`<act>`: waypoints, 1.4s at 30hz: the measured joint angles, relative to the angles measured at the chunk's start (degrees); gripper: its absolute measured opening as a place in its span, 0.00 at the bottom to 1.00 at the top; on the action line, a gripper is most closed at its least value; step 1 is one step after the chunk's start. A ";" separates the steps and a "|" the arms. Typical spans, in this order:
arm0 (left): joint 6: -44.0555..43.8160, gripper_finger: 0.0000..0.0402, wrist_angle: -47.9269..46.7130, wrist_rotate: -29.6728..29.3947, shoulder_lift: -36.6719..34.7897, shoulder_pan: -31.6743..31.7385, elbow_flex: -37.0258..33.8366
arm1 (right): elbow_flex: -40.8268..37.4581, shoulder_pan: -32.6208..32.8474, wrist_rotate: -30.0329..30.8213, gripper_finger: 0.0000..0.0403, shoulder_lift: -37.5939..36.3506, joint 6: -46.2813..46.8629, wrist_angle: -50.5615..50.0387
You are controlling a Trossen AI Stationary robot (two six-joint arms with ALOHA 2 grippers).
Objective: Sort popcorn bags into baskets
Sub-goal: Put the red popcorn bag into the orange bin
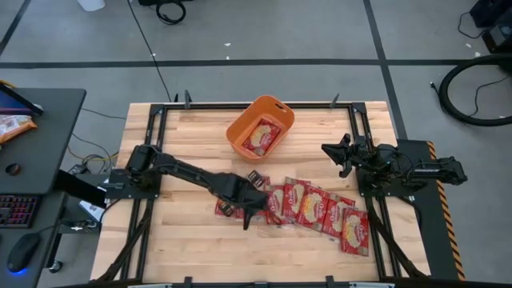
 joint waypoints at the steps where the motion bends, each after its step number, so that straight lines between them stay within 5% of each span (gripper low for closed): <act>1: 1.33 0.34 0.06 -1.26 0.02 -0.27 -0.97 | -0.02 0.02 0.00 0.12 0.00 0.00 0.00; 21: 1.39 0.34 -5.88 -4.59 0.02 -2.19 -4.09 | 0.00 0.02 -0.03 0.12 0.00 -0.01 0.00; 34: -1.68 0.34 -2.74 -7.85 -0.88 -4.79 -12.45 | -0.01 0.00 -0.04 0.12 0.00 0.01 0.00; 42: -1.32 0.34 6.62 -8.55 -10.35 -5.37 -25.23 | -0.02 0.02 -0.04 0.12 0.00 -0.01 -0.02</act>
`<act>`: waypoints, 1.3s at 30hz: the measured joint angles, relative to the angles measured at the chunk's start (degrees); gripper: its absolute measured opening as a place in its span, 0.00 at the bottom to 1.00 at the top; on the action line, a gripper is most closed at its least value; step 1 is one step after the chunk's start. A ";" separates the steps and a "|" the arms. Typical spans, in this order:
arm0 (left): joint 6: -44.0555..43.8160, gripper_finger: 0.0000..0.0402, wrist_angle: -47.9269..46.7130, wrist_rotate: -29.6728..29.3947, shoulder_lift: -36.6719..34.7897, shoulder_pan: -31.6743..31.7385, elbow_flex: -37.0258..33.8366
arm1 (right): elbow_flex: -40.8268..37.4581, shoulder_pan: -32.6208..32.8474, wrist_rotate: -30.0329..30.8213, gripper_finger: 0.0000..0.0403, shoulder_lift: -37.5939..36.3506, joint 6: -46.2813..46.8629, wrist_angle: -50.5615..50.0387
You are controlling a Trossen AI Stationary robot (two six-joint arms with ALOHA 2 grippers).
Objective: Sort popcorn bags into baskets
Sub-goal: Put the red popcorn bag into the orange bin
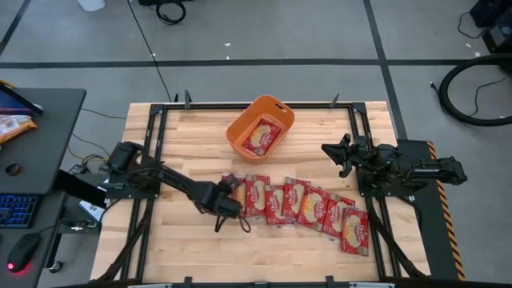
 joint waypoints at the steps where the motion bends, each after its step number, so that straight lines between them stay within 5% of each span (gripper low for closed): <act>1: 0.77 0.34 2.21 -0.50 -1.39 -0.29 -1.66 | 0.02 0.00 0.00 0.12 0.00 -0.01 0.02; 7: 10.19 0.34 14.04 -2.94 -5.54 -1.85 -6.54 | 0.02 0.00 0.00 0.12 0.00 -0.01 0.02; 27: 30.66 0.34 24.69 -2.08 -1.78 -0.32 -6.66 | 0.02 0.00 0.07 0.12 0.00 0.00 -0.02; 34: 30.19 0.33 26.14 -0.11 -0.38 0.24 -6.63 | 0.01 -0.01 0.04 0.12 0.00 -0.01 0.68; 39: 23.31 0.21 25.81 2.00 -0.39 0.69 -6.60 | 0.01 0.00 0.02 0.12 -0.02 -0.01 0.90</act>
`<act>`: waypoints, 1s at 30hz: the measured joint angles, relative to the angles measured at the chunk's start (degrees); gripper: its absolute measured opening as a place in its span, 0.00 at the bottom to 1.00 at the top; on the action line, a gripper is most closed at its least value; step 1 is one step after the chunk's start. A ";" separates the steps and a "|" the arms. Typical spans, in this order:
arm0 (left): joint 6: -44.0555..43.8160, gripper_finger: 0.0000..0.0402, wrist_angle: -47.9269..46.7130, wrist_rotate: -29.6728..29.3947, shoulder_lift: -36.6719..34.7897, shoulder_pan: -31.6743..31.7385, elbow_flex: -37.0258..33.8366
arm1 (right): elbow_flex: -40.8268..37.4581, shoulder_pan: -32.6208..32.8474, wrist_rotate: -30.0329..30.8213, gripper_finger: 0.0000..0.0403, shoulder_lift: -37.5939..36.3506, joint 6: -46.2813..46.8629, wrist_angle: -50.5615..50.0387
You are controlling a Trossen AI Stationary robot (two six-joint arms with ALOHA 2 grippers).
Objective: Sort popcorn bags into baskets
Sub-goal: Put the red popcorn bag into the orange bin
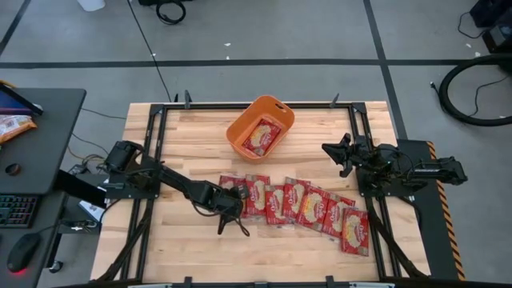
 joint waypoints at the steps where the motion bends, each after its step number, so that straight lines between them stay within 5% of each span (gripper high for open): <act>1: -0.70 0.17 0.03 0.00 -0.02 0.00 0.00 | 0.01 -0.01 0.01 0.12 0.01 0.01 0.00; 4: -2.91 0.04 0.02 0.06 -0.05 -0.26 0.00 | 0.00 0.00 0.01 0.12 0.01 0.01 0.00; 11: -12.60 0.01 -7.92 4.32 -4.33 -1.22 3.94 | 0.00 -0.01 -0.01 0.12 0.01 0.01 0.00; 21: -52.07 0.01 -29.36 25.16 -8.50 3.89 23.80 | -0.01 -0.01 0.01 0.12 0.00 0.02 0.10; 25: -69.00 0.01 -29.17 23.87 -8.50 7.27 29.51 | 0.00 -0.02 0.01 0.12 0.00 0.01 0.43; 30: -82.94 0.02 -23.34 15.12 -8.52 11.97 30.51 | 0.01 0.00 0.01 0.12 0.00 0.00 0.63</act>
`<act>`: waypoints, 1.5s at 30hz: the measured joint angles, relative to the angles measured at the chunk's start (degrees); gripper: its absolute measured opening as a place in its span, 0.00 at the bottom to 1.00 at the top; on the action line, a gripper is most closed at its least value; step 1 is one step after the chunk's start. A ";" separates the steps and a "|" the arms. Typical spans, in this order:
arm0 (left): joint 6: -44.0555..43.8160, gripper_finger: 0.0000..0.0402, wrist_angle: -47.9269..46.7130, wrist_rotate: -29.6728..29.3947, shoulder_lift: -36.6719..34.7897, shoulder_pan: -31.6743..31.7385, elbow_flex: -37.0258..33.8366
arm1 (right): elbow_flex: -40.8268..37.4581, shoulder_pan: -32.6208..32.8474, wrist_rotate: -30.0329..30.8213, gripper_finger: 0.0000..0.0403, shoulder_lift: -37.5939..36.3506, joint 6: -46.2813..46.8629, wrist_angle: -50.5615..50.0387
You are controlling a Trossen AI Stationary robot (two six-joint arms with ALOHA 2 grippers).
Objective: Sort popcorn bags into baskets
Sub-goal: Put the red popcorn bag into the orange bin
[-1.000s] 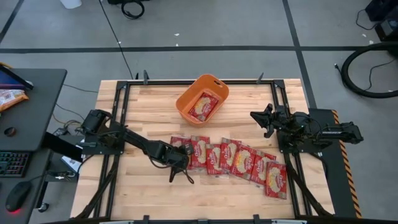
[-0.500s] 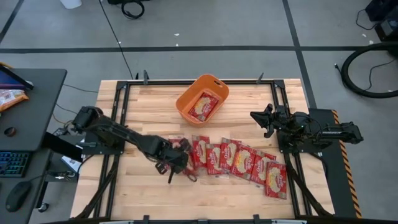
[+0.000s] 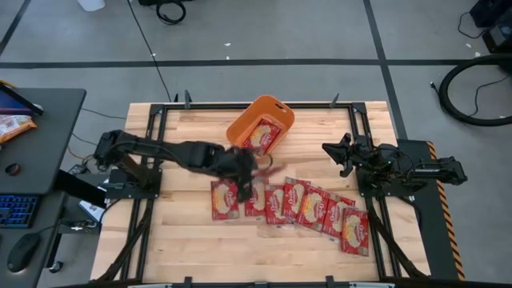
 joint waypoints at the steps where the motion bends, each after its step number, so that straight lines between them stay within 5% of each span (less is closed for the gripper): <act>1: -1.78 0.02 1.24 -2.08 0.00 0.98 -0.04 | 0.00 0.00 0.00 0.12 0.00 0.01 0.00; 5: -5.36 0.02 7.85 -9.62 0.26 4.65 -1.31 | 0.00 0.00 0.00 0.12 0.00 0.01 0.00; 14: -8.72 0.02 20.94 -10.61 0.31 13.64 -6.55 | -0.01 -0.02 0.00 0.12 0.00 0.02 0.15; 38: -13.68 0.03 18.43 -16.72 9.49 22.66 -9.05 | -0.02 0.00 -0.02 0.12 0.00 0.02 1.10; 45: -15.55 0.16 18.67 -16.78 9.49 23.02 -9.05 | -0.01 0.00 -0.02 0.12 0.00 0.00 1.09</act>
